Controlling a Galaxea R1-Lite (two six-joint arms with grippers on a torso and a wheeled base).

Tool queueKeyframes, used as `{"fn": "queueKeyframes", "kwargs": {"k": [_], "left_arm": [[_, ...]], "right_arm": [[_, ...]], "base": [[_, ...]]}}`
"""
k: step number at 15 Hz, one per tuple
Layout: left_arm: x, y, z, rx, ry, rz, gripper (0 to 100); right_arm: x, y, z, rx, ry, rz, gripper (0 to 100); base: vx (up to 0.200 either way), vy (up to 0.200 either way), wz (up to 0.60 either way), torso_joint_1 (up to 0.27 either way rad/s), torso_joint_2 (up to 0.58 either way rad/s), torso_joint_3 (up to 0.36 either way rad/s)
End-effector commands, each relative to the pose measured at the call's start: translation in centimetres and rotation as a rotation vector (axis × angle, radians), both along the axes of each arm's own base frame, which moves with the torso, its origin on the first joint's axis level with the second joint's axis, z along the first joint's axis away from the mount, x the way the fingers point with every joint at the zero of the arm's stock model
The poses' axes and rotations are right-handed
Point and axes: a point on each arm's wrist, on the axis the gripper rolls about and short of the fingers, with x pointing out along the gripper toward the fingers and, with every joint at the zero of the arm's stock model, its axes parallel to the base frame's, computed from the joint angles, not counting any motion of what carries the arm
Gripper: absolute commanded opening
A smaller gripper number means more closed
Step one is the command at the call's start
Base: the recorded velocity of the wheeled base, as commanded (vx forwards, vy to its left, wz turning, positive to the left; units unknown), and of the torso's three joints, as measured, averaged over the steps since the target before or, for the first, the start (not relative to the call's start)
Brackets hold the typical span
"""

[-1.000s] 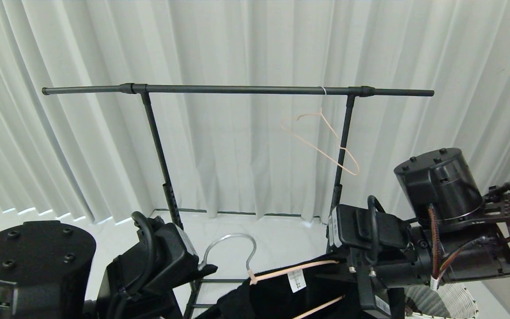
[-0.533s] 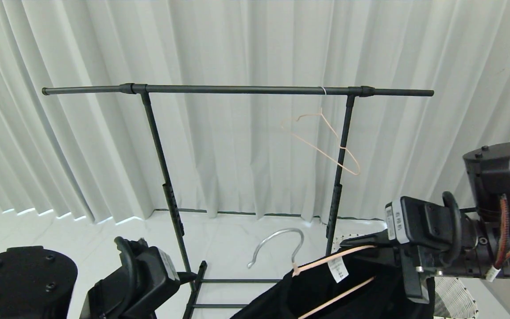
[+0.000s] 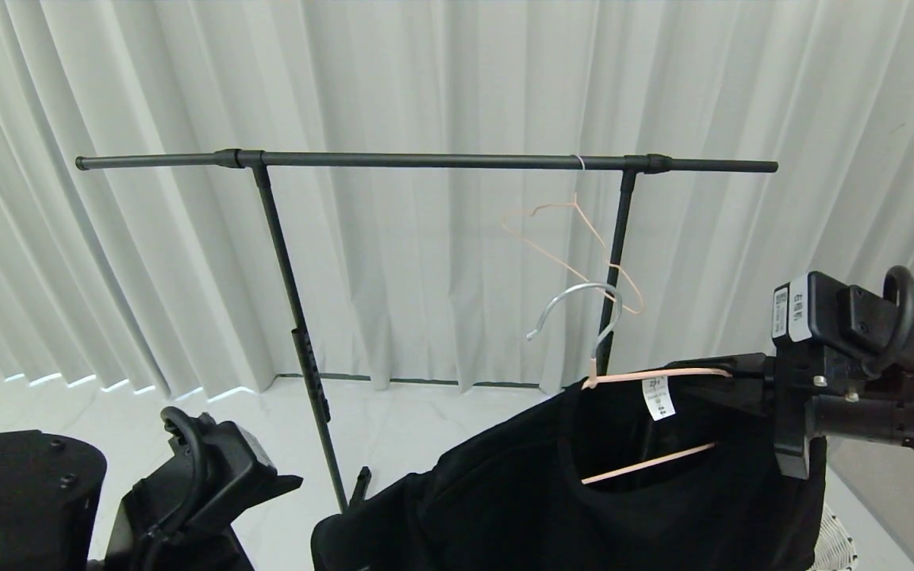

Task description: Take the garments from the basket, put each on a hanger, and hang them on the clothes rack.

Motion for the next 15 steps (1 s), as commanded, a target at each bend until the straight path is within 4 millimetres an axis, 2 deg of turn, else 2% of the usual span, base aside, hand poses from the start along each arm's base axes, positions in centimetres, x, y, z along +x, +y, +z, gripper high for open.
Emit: {"fn": "queueKeyframes", "kwargs": {"k": [1, 3, 6, 7, 12, 15], "left_arm": [[0.9, 0.2, -1.0, 0.033, 0.048, 0.044, 100], [1.7, 0.2, -1.2, 0.045, 0.066, 0.072, 100], [1.5, 0.2, -1.4, 0.047, 0.072, 0.067, 100], [1.5, 0.2, -1.4, 0.048, 0.071, 0.064, 0], [1.5, 0.4, -1.5, 0.062, 0.068, 0.069, 0], [2.4, 2.4, -1.6, 0.057, 0.07, 0.205, 0]], "right_arm": [[-0.5, -0.3, 0.6, 0.016, -0.023, 0.001, 0], [-1.0, -0.3, 0.9, 0.021, -0.034, 0.013, 0], [-1.4, 0.0, 1.0, 0.024, -0.04, 0.032, 0], [-1.5, 0.1, 1.0, 0.024, -0.042, 0.034, 0], [-1.6, 0.0, 1.0, 0.024, -0.043, 0.031, 0], [-1.1, -0.7, 1.0, 0.027, -0.04, -0.015, 0]], "base": [[0.0, 0.0, 0.0, 0.0, 0.0, 0.0], [0.0, 0.0, 0.0, 0.0, 0.0, 0.0], [0.0, 0.0, 0.0, 0.0, 0.0, 0.0], [0.0, 0.0, 0.0, 0.0, 0.0, 0.0], [0.0, 0.0, 0.0, 0.0, 0.0, 0.0], [0.0, 0.0, 0.0, 0.0, 0.0, 0.0]]}}
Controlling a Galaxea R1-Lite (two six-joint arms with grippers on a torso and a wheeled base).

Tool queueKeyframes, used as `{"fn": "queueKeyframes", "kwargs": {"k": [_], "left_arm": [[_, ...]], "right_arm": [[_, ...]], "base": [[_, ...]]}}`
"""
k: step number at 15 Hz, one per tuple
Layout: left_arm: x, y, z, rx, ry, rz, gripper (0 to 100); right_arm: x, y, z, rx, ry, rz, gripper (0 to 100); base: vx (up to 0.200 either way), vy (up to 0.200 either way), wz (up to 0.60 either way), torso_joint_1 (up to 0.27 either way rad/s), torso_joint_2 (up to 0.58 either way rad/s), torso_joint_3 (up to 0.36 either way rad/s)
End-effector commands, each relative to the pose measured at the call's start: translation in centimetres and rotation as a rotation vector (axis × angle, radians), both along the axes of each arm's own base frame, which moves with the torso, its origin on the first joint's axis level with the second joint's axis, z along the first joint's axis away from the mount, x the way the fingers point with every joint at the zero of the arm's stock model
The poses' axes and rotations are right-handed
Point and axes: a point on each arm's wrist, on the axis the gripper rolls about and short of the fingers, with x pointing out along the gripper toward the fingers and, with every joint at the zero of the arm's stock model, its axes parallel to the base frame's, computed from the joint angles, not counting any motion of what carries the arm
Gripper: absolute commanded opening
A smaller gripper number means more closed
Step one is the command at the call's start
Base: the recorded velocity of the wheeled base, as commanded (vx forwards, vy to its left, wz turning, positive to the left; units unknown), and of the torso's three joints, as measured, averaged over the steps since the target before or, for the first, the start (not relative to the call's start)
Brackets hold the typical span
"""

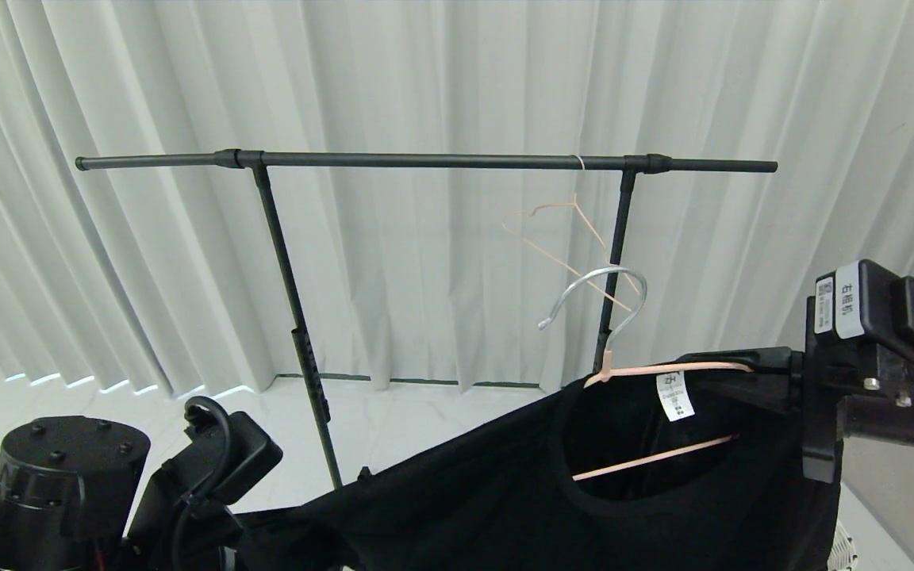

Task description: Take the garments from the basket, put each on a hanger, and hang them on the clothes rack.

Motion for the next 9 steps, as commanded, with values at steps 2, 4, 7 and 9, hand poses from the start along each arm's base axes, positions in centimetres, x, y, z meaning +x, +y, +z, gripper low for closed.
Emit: {"fn": "queueKeyframes", "kwargs": {"k": [2, 4, 7, 9], "left_arm": [[0.9, 2.6, 0.1, -0.002, -0.009, 0.168, 0], [0.9, 3.2, -0.1, 0.001, -0.005, 0.205, 0], [0.2, 2.4, 0.4, -0.004, -0.035, 0.136, 0], [-0.4, 1.9, 0.7, -0.017, -0.057, 0.094, 0]], "right_arm": [[0.6, -1.1, 0.1, 0.008, 0.002, -0.062, 0], [0.9, -1.5, 0.3, 0.033, 0.01, -0.094, 0], [0.9, -1.5, 0.4, 0.055, 0.023, -0.113, 0], [0.9, -1.5, 0.4, 0.055, 0.024, -0.124, 0]], "base": [[0.0, 0.0, 0.0, 0.0, 0.0, 0.0], [0.0, 0.0, 0.0, 0.0, 0.0, 0.0], [0.0, 0.0, 0.0, 0.0, 0.0, 0.0], [0.0, 0.0, 0.0, 0.0, 0.0, 0.0]]}}
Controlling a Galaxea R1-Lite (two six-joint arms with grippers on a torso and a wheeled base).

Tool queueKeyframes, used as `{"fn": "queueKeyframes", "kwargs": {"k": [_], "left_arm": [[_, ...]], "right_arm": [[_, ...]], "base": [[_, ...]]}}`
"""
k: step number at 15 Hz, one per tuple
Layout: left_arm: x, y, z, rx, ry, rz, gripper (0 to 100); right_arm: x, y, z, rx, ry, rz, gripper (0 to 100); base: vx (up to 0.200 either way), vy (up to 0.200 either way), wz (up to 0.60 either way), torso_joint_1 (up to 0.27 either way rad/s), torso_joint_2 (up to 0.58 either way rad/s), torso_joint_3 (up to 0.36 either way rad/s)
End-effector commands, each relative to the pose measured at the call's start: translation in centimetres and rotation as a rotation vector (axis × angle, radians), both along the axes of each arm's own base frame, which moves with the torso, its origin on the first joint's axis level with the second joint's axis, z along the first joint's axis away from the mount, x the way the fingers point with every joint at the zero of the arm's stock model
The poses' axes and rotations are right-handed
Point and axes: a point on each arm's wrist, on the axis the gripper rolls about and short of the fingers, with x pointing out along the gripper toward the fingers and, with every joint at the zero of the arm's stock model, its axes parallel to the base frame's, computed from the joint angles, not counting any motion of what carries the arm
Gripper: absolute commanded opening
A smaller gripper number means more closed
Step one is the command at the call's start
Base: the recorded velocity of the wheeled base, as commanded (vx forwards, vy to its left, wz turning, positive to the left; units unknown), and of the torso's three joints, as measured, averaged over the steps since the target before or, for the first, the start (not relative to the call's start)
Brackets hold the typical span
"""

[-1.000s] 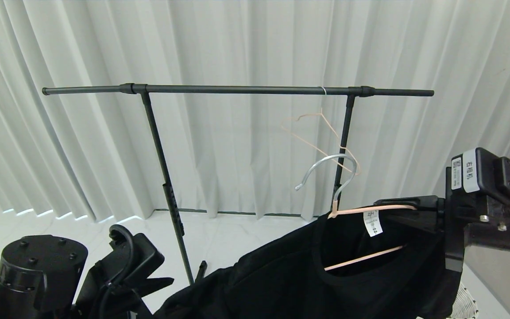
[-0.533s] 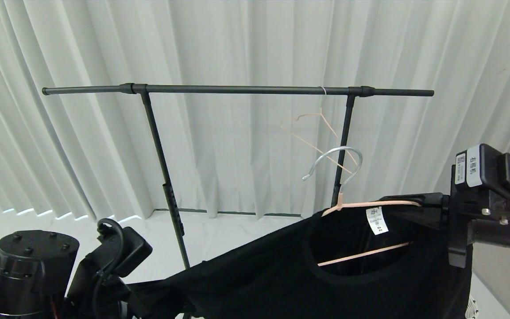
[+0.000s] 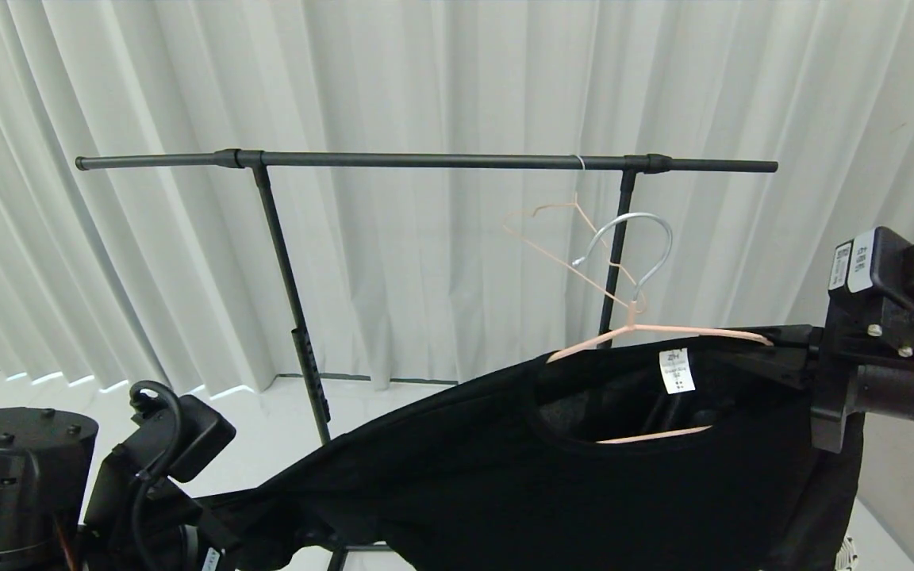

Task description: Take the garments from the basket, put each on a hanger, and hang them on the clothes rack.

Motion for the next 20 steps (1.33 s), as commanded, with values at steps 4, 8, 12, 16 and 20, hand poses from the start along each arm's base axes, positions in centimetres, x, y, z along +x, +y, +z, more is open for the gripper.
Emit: {"fn": "queueKeyframes", "kwargs": {"k": [4, 8, 12, 16, 20], "left_arm": [[-1.0, -0.1, 0.9, -0.03, -0.059, -0.03, 100], [-1.7, 0.2, 2.2, -0.06, -0.133, -0.027, 100], [-1.6, 0.4, 4.3, -0.08, -0.23, 0.031, 100], [-0.6, 0.3, 7.0, -0.145, -0.299, 0.159, 100], [1.0, 0.4, 5.9, -0.044, -0.253, 0.439, 100]], "right_arm": [[-0.1, -0.1, -0.1, -0.001, 0.004, -0.002, 0], [-0.4, -0.3, 0.1, 0.011, 0.005, -0.042, 0], [-1.2, -0.8, -0.8, 0.022, 0.054, -0.075, 0], [-2.1, -1.6, -2.0, 0.033, 0.112, -0.24, 0], [-1.5, -1.7, -3.7, 0.022, 0.198, -0.475, 0]], "base": [[0.0, 0.0, 0.0, 0.0, 0.0, 0.0], [0.0, 0.0, 0.0, 0.0, 0.0, 0.0], [0.0, 0.0, 0.0, 0.0, 0.0, 0.0], [0.0, 0.0, 0.0, 0.0, 0.0, 0.0], [0.0, 0.0, 0.0, 0.0, 0.0, 0.0]]}}
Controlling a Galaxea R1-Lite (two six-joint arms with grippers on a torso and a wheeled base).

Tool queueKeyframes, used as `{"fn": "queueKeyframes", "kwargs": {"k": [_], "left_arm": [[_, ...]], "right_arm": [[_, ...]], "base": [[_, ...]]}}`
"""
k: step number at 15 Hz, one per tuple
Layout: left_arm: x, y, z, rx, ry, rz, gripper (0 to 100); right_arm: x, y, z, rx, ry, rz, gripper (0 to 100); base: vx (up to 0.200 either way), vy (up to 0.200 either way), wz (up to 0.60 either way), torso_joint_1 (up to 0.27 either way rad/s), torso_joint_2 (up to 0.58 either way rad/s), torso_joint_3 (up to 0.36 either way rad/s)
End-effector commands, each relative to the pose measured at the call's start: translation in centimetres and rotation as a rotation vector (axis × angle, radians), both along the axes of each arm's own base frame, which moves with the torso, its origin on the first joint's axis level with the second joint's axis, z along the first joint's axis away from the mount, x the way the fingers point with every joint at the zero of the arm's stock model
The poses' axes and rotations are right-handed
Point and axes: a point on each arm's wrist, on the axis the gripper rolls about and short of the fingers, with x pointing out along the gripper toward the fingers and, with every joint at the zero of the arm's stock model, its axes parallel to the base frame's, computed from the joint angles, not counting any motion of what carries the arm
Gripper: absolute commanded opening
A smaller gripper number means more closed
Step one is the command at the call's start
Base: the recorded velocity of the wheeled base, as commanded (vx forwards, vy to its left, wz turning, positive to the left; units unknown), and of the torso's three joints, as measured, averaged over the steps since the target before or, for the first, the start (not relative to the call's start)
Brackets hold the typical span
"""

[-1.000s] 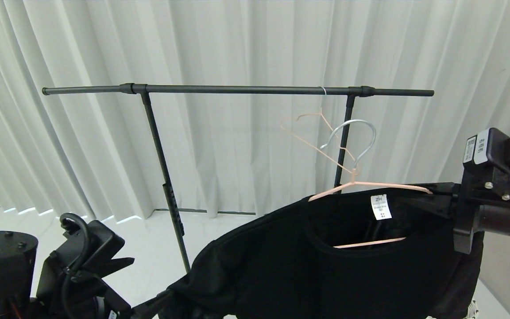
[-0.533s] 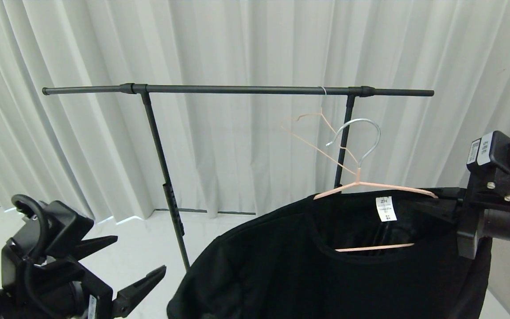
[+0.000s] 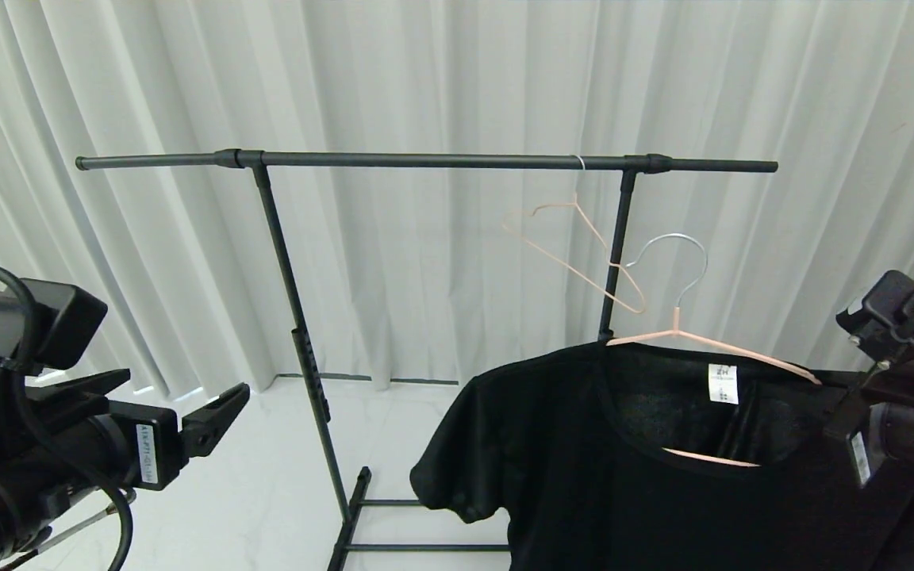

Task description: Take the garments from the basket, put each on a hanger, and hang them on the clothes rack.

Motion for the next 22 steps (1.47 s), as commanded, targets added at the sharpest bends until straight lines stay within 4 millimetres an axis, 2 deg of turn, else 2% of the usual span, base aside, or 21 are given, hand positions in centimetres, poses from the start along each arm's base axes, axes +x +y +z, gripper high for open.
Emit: {"fn": "queueKeyframes", "kwargs": {"k": [1, 3, 8, 11, 16, 18, 22], "left_arm": [[0.9, -0.3, -0.8, -0.024, 0.045, 0.041, 100], [0.9, -0.3, -0.9, -0.031, 0.05, 0.045, 100], [0.5, 0.0, -2.5, 0.053, 0.087, 0.131, 100], [0.5, 0.1, -2.4, 0.074, 0.079, 0.159, 100], [0.7, -0.1, -2.2, 0.109, 0.075, 0.133, 100], [0.9, -0.5, -1.4, 0.091, 0.05, 0.105, 100], [0.9, -0.7, -1.2, 0.08, 0.045, 0.079, 100]], "right_arm": [[0.9, 0.4, -1.2, 0.011, 0.07, -0.085, 0], [2.0, 1.2, -1.8, 0.037, 0.119, -0.166, 0], [6.0, 6.4, -3.4, 0.214, 0.265, -0.352, 0], [8.3, 9.2, -2.4, 0.281, 0.245, -0.403, 0], [10.8, 10.7, -0.5, 0.247, 0.199, -0.512, 0], [11.5, 11.3, 0.6, 0.265, 0.175, -0.518, 0], [12.3, 12.3, 2.0, 0.305, 0.124, -0.525, 0]], "base": [[0.0, 0.0, 0.0, 0.0, 0.0, 0.0], [0.0, 0.0, 0.0, 0.0, 0.0, 0.0], [0.0, 0.0, 0.0, 0.0, 0.0, 0.0], [0.0, 0.0, 0.0, 0.0, 0.0, 0.0], [0.0, 0.0, 0.0, 0.0, 0.0, 0.0], [0.0, 0.0, 0.0, 0.0, 0.0, 0.0], [0.2, 0.0, 0.0, -0.007, 0.0, 0.004]]}}
